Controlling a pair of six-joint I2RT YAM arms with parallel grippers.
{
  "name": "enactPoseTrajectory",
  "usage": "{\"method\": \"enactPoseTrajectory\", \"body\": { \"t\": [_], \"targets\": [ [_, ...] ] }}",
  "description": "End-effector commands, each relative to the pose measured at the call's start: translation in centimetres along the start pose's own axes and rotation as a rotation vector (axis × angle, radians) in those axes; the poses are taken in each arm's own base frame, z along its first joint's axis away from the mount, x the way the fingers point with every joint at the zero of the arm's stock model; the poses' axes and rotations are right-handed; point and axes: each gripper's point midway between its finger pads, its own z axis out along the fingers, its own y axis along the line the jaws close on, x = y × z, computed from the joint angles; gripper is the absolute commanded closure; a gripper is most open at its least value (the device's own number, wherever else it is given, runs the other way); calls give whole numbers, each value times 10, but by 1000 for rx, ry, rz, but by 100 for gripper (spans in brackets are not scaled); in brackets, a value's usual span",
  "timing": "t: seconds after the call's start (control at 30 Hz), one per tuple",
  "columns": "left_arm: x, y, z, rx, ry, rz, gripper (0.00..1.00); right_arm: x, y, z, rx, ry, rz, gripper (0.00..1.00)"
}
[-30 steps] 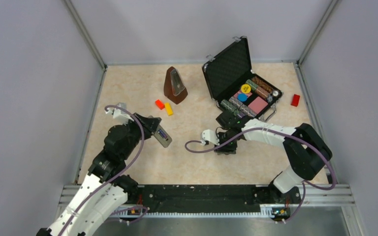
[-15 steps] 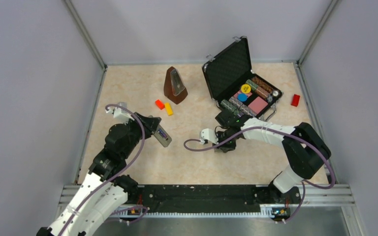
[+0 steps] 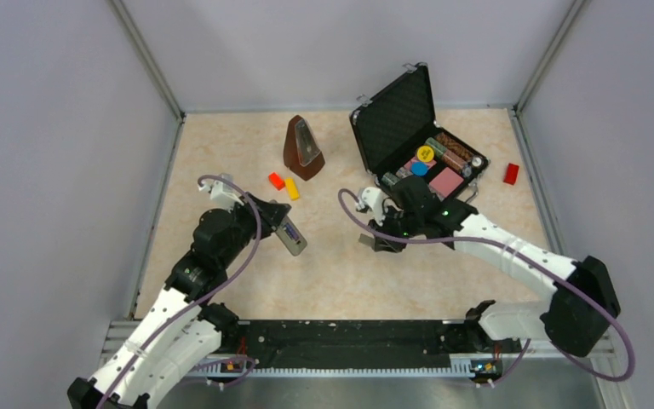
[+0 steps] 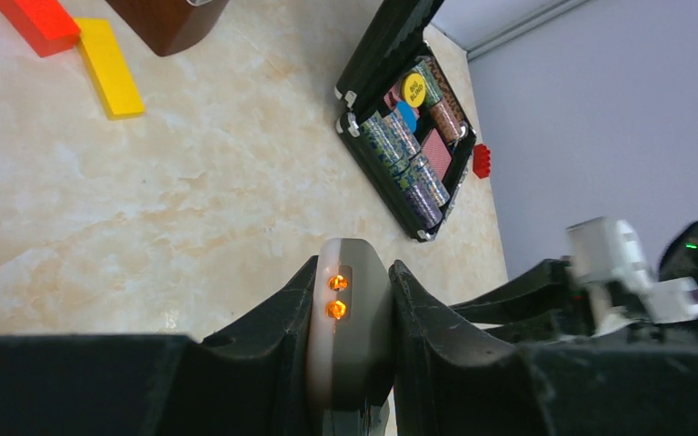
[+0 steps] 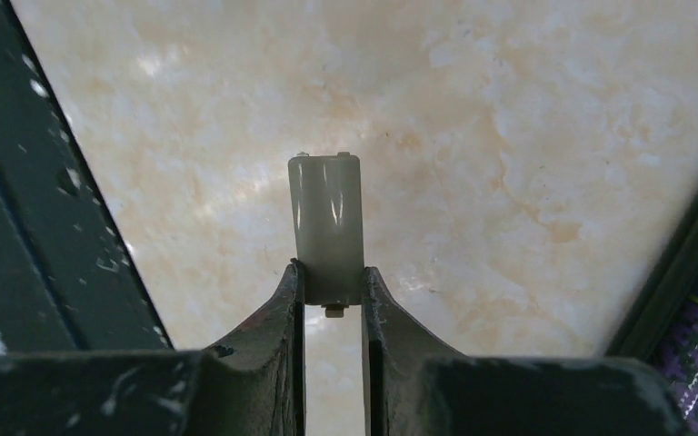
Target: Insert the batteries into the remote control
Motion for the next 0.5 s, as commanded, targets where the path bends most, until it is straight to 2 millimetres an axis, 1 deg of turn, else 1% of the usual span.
{"method": "enactPoseTrajectory", "body": {
  "t": [0.0,0.07,0.13,0.23,0.3,0.33,0.4,0.47],
  "targets": [
    [-10,-37,6,163,-12,-25,100,-84,13,-55,12,-320,257,100],
    [-11,-49,9,216,-8,-25,100,-101,25,-75,-24,-418,344,100],
    [-9,-58,11,259,13,-26,100,-119,30,-98,-25,-530,394,100],
    [-3,-67,14,309,50,-22,100,-135,27,-119,-5,-610,525,100],
    [0,-75,15,363,68,-15,100,-143,25,-125,-10,-609,614,100],
    [3,-79,16,392,80,-6,100,-147,26,-124,-29,-596,639,100],
    [7,-88,17,450,99,7,100,-154,33,-120,-83,-565,649,100],
    [10,-94,20,489,119,18,100,-154,28,-112,-42,-520,711,100]
  ]
}}
